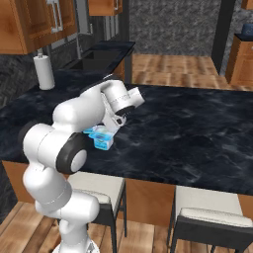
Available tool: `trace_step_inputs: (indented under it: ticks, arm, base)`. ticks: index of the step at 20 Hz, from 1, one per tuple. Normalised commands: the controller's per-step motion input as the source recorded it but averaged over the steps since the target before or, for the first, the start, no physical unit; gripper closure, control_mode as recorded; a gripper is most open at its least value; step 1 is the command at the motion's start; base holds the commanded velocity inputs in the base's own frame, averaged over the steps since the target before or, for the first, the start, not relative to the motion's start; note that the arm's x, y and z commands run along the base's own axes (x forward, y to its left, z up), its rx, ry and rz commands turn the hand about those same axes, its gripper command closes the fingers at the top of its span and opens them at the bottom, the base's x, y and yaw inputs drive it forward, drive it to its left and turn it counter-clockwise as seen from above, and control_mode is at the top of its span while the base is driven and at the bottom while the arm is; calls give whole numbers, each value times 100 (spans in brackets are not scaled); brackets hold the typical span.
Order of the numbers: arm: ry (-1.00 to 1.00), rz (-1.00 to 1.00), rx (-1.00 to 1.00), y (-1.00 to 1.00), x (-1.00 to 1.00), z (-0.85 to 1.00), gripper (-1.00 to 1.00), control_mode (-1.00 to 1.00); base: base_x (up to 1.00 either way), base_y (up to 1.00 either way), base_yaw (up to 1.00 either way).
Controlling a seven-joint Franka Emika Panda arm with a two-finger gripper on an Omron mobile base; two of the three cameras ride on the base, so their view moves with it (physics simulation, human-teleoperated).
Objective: Stack the yogurt containers by placing the smaller containers on top of the larger containers.
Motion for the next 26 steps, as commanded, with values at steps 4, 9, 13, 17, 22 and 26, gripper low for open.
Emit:
trace_step_inputs:
  ticks: [4, 9, 13, 17, 22, 26]
  arm:
    - [0, 0, 3, -27, 11, 0, 100, -100]
    - [0, 0, 1, -13, 7, 0, 100, -100]
    - [0, 0, 0, -1, 9, -1, 100, -100]
    - [0, 0, 1, 0, 2, 0, 100, -100]
    - [0, 0, 2, 0, 0, -4, 100, -100]
    - [0, -1, 5, 0, 0, -5, 100, -100]
  base:
    - [0, 0, 0]
    - [0, 0, 0]
    - [0, 0, 0]
    - [0, 0, 0]
    - [0, 0, 0]
    - [0, 0, 0]
